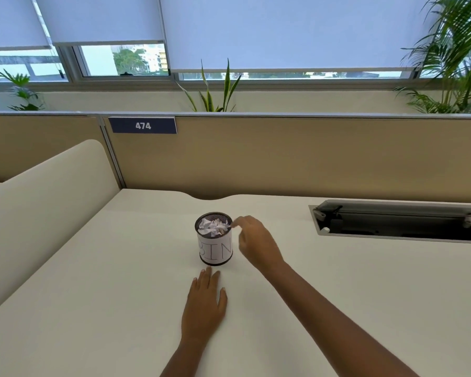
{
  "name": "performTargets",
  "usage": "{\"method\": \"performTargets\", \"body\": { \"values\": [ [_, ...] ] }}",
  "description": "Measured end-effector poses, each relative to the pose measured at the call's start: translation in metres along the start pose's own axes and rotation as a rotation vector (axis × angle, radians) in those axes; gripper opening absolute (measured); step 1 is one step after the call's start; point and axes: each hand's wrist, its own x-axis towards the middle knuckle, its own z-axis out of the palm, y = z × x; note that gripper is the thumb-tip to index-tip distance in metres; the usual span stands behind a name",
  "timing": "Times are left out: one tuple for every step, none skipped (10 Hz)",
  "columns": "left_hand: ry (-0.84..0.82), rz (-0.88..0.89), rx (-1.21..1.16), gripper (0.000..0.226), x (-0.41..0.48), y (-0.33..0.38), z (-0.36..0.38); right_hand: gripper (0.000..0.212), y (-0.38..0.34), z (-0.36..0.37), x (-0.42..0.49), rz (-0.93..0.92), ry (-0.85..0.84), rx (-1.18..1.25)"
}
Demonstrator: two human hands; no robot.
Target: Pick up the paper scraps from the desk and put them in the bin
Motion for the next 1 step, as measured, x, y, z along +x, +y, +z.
{"method": "performTargets", "body": {
  "values": [
    [-0.007, 0.006, 0.083, 0.051, -0.0044, 0.0006, 0.001, 0.032, 0.0277, -0.0038, -0.0477, 0.127, 0.076, 0.01]
  ]
}}
